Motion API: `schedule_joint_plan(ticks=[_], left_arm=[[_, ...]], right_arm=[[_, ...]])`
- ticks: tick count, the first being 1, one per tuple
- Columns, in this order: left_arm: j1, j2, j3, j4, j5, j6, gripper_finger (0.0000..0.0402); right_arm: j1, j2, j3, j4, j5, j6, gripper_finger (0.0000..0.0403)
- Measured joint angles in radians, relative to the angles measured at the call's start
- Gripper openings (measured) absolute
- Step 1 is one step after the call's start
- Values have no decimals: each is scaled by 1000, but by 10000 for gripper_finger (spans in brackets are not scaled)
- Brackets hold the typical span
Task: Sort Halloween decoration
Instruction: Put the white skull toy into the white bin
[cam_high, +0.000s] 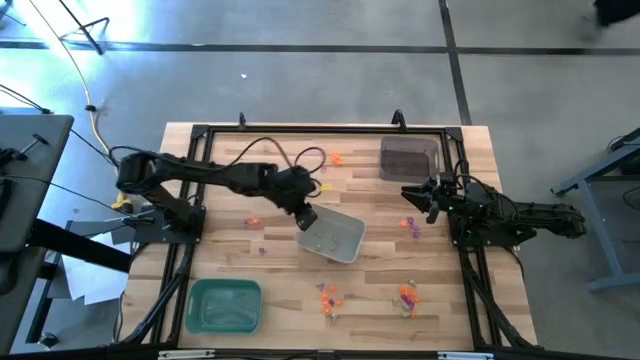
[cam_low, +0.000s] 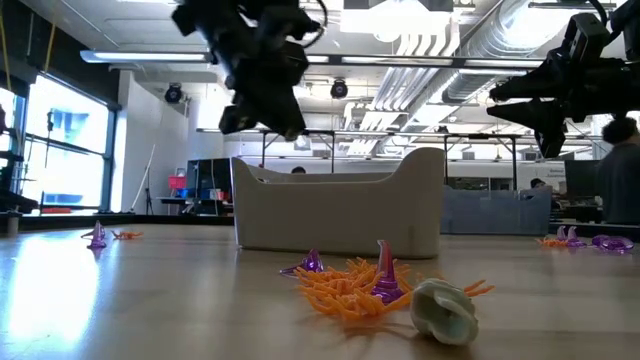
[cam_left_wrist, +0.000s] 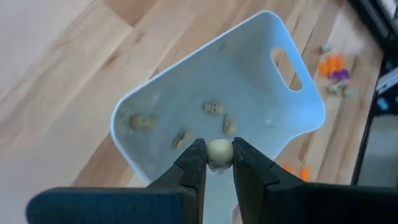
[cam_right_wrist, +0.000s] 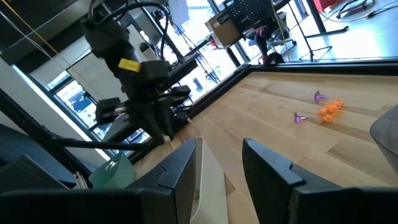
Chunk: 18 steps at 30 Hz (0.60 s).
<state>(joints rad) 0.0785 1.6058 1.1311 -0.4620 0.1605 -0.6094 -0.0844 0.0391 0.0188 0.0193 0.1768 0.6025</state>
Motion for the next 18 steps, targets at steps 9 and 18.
schedule_joint_plan(ticks=[9, 18], left_arm=[[2, 211, 252, -233, 41, 233, 69], [-18, 311, 357, -240, 1, 335, 100]], right_arm=[[0, 2, 0, 0, 0, 0, 126], [0, 0, 0, 0, 0, 0, 126]])
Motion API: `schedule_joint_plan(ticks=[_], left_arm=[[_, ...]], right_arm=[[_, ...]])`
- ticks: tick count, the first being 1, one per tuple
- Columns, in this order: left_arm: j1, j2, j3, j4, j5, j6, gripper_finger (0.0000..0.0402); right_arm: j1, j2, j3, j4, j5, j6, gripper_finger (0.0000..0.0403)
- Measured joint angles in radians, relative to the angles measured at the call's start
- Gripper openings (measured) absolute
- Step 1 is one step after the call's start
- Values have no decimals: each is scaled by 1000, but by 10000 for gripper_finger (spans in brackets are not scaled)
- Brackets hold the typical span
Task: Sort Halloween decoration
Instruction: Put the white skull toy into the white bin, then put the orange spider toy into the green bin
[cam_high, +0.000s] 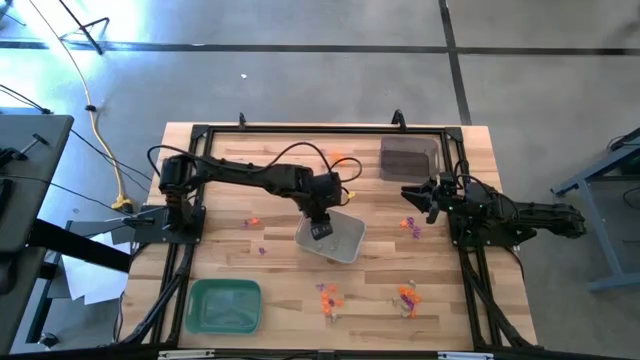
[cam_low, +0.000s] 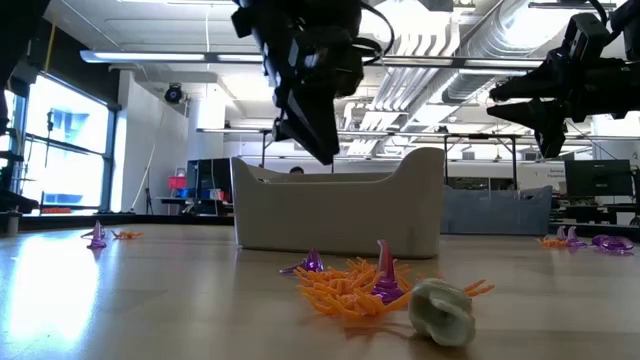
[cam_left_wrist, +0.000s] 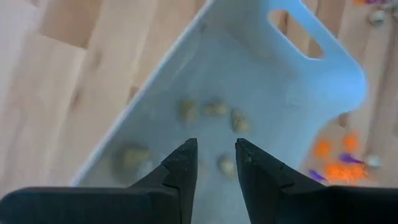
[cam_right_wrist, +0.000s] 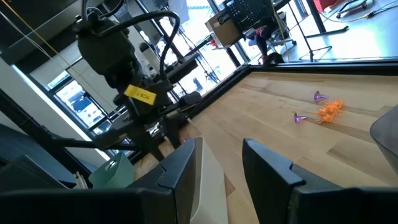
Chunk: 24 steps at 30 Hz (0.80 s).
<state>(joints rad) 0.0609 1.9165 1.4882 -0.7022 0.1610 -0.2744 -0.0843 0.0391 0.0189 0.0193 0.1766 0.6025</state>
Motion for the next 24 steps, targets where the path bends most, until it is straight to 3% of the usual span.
schedule_joint_plan(ticks=[16, 24], left_arm=[[-3, 26, 2, 18, -253, 7, 103], [-3, 26, 2, 18, -298, -5, 103]], right_arm=[[0, 0, 0, 0, 0, 0, 126], [0, 0, 0, 0, 0, 0, 126]])
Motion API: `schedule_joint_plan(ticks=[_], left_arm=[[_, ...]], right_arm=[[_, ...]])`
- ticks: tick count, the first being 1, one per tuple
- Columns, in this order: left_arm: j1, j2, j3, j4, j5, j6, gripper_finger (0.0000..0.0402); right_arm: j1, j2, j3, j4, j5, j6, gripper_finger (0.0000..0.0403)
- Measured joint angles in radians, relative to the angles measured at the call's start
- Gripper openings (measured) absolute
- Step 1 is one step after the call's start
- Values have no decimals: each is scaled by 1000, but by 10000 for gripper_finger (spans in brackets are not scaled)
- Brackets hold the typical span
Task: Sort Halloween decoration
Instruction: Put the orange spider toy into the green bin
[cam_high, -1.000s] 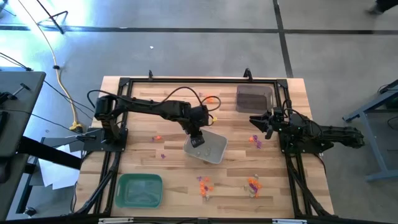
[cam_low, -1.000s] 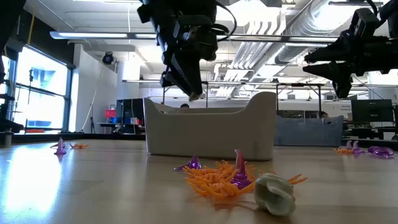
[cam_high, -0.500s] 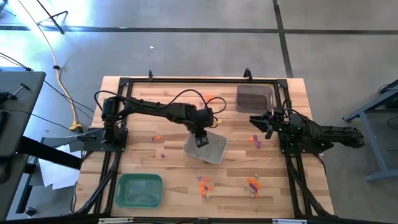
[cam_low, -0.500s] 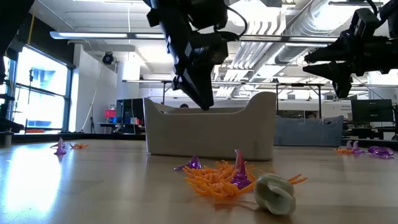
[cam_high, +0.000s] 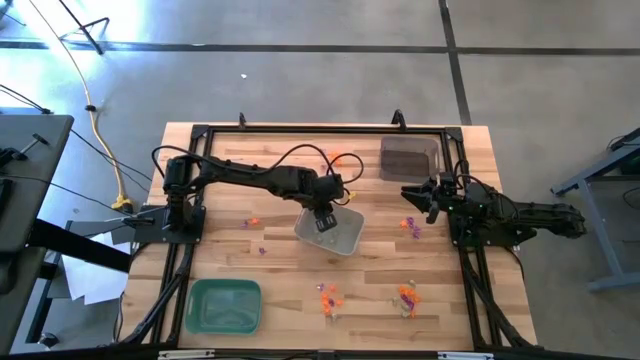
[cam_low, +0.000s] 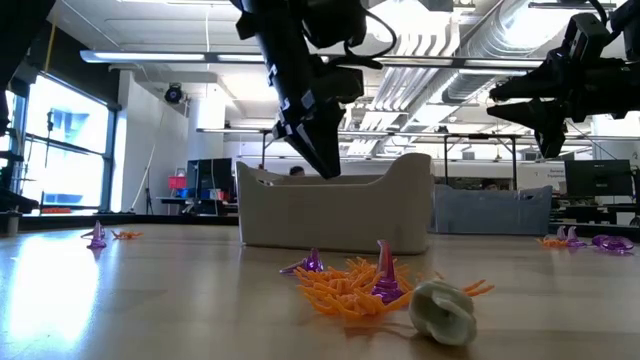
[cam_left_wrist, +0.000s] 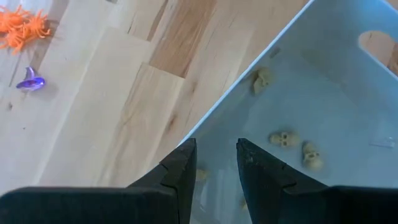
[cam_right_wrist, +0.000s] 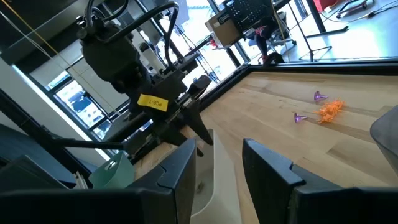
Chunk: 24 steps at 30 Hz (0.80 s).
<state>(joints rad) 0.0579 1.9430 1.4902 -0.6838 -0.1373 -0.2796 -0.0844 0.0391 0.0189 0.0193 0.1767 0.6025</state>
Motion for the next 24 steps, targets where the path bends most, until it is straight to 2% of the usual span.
schedule_joint_plan(ticks=[6, 8, 14, 18, 24], left_arm=[[-2, 0, 0, 0, 4, -13, 104], [-3, -5, 0, 0, 34, -63, 104], [-12, -73, -1, -3, 31, -101, 104], [-20, -143, 1, -107, -6, -115, 104], [-28, -240, -7, -416, -78, -205, 104]], right_arm=[[0, 0, 0, 0, 0, 0, 126], [0, 0, 0, 0, 0, 0, 126], [0, 0, 0, 0, 0, 0, 126], [0, 0, 0, 0, 0, 0, 126], [0, 0, 0, 0, 0, 0, 126]])
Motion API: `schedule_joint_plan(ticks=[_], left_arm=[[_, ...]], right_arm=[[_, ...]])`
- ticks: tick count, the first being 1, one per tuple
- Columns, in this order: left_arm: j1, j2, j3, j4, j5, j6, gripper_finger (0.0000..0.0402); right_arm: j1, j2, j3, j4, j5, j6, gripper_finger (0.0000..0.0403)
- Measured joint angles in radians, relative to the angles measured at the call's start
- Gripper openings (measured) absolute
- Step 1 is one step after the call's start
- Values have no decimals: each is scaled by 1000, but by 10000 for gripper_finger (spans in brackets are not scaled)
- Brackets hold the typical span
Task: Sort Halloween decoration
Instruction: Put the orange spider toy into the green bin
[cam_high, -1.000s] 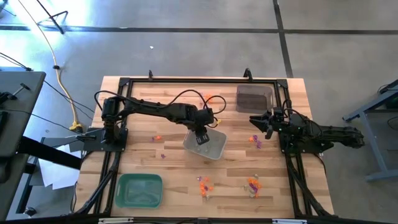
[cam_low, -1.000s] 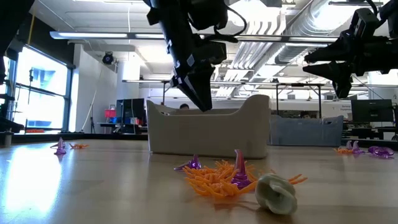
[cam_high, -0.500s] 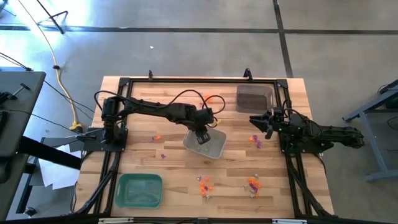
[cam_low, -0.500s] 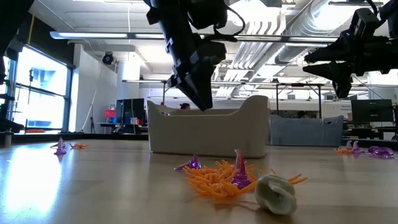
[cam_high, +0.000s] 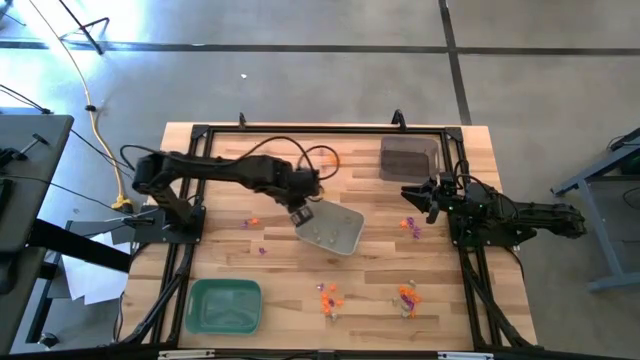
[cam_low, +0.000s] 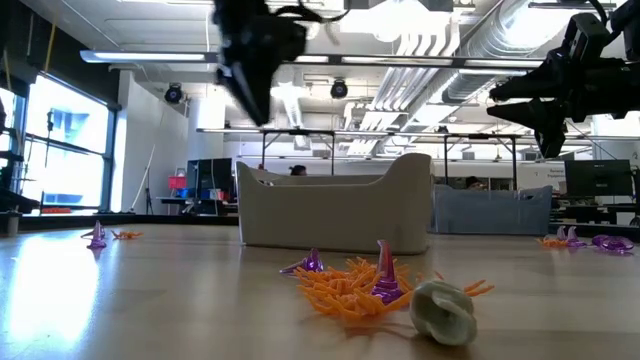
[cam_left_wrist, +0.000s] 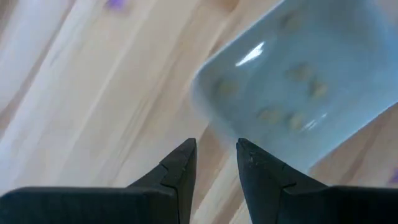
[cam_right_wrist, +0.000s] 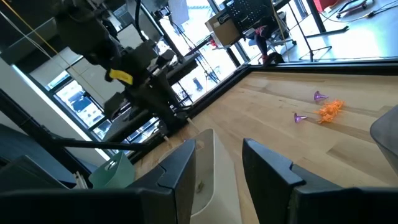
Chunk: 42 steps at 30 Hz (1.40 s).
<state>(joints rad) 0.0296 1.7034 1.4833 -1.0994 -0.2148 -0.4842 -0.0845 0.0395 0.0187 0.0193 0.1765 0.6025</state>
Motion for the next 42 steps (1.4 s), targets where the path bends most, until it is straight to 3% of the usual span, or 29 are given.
schedule_joint_plan(ticks=[4, 8, 13, 17, 29, 42], left_arm=[[0, -86, -86, -72, -17, -79, 104], [3, -182, -255, -50, -12, -135, 104], [3, -276, -492, 114, 57, -227, 104], [3, -319, -609, 236, 103, -310, 107], [30, -326, -765, 298, 109, -281, 181], [30, -325, -866, 447, 148, -260, 191]], right_arm=[[0, 0, 0, 0, 0, 0, 126], [0, 0, 0, 0, 0, 0, 126], [0, 1, 0, 0, 0, 0, 126], [0, 0, 0, 0, 0, 0, 126], [0, 0, 0, 0, 0, 0, 126], [0, 0, 0, 0, 0, 0, 126]])
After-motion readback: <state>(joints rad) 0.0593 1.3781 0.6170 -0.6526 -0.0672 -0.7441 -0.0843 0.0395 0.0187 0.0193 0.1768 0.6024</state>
